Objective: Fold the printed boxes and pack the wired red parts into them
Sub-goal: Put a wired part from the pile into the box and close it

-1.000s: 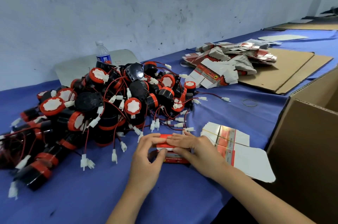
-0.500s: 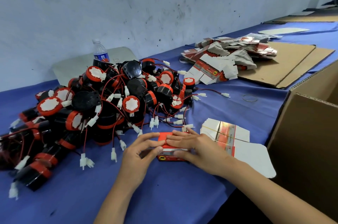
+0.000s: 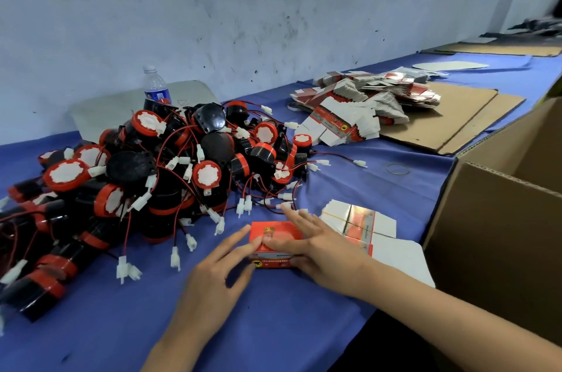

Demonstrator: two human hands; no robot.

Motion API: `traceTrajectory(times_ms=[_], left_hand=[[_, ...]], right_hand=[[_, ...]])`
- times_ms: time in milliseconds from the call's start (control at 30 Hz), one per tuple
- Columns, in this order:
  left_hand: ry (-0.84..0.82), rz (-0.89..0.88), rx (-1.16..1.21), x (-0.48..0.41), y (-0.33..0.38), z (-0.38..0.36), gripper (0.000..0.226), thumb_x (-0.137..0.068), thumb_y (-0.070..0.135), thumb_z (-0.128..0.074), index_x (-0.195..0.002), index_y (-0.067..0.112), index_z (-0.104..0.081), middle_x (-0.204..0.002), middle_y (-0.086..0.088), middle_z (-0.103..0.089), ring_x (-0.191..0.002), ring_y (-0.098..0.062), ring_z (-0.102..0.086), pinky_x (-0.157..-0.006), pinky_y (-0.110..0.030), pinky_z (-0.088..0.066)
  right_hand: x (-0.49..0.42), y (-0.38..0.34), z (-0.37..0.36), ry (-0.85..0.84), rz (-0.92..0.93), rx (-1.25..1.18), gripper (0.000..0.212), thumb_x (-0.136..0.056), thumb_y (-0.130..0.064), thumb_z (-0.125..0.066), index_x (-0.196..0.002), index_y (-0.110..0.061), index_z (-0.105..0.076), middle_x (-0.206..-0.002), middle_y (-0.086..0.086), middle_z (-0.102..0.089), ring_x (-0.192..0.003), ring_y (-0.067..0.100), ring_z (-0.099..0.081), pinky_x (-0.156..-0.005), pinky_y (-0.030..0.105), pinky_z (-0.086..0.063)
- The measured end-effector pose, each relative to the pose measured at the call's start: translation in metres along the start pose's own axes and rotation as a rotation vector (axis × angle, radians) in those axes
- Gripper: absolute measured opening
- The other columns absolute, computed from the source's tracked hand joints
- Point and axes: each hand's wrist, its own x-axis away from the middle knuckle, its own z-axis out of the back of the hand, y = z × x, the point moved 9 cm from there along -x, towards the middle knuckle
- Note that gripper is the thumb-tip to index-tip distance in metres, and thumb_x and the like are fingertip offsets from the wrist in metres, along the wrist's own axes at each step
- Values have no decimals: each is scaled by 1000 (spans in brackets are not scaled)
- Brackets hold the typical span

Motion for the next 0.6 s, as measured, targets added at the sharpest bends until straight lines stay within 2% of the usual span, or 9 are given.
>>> traceTrajectory(times_ms=[33, 100, 167, 233, 300, 400, 500, 533, 600], left_hand=[[-26, -10, 22, -1, -2, -3, 59, -82, 14, -76, -128, 43, -53, -142, 27, -42, -119, 14, -43, -88, -23, -51], [-98, -32, 36, -2, -5, -8, 69, -81, 20, -77, -135, 46, -41, -148, 31, -28, -127, 23, -25, -97, -11, -37], [-144, -15, 78, -1, -6, -9, 78, -81, 24, -77, -140, 48, -32, -149, 38, -19, -131, 23, -19, -100, -4, -29], [-111, -17, 115, -1, -4, -4, 80, -78, 22, -80, -140, 46, -35, -145, 38, -23, -131, 19, -24, -98, 1, -26], [-16, -29, 129, 1, -4, 7, 73, -75, 19, -81, -130, 48, -45, -137, 35, -37, -124, 17, -35, -93, 2, -31], [41, -13, 176, 4, -6, 19, 67, -71, 27, -79, -119, 57, -42, -122, 30, -48, -108, 12, -50, -78, 0, -41], [68, -35, 168, 4, 1, 21, 72, -74, 36, -72, -128, 63, -34, -129, 36, -42, -115, 14, -45, -83, 1, -39], [90, -23, 190, 3, 1, 22, 74, -75, 38, -70, -133, 64, -31, -132, 38, -38, -116, 16, -43, -84, 2, -38], [125, 11, 262, 2, -4, 21, 77, -75, 42, -67, -136, 65, -26, -134, 38, -35, -113, 15, -47, -83, -1, -42]], right_hand=[[0, 1, -1, -11, -6, 20, 58, -98, -20, -46, -146, -45, -25, -161, 4, -3, -146, 31, -11, -119, 43, -4], [1, -1, 4, 43, 1, 98, 57, -97, -26, -48, -146, -45, -25, -154, 5, -19, -139, 27, -24, -118, 45, -4], [1, -8, 15, 167, 3, 27, 52, -95, -34, -52, -144, -40, -35, -142, 3, -34, -128, 23, -34, -115, 37, -17], [-1, -14, 26, 270, -35, -256, 44, -94, -35, -56, -137, -33, -48, -129, -3, -49, -115, 12, -45, -104, 28, -35], [-3, -22, 31, 313, -34, -468, 39, -92, -37, -60, -130, -30, -56, -121, -9, -56, -108, 4, -50, -96, 23, -41], [-4, -42, 26, 230, 50, -365, 62, -80, -52, -69, -134, -34, -44, -128, -16, -49, -115, 4, -39, -99, 17, -33], [3, -41, 38, 325, 49, -232, 59, -80, -44, -72, -132, -32, -44, -124, -20, -50, -114, 5, -36, -98, 17, -32], [8, -35, 46, 384, 20, -292, 55, -80, -41, -74, -128, -34, -47, -117, -26, -52, -110, 3, -40, -94, 15, -34], [23, -14, 65, 498, -81, -625, 48, -76, -29, -79, -115, -38, -54, -105, -26, -61, -102, 3, -52, -85, 11, -40]])
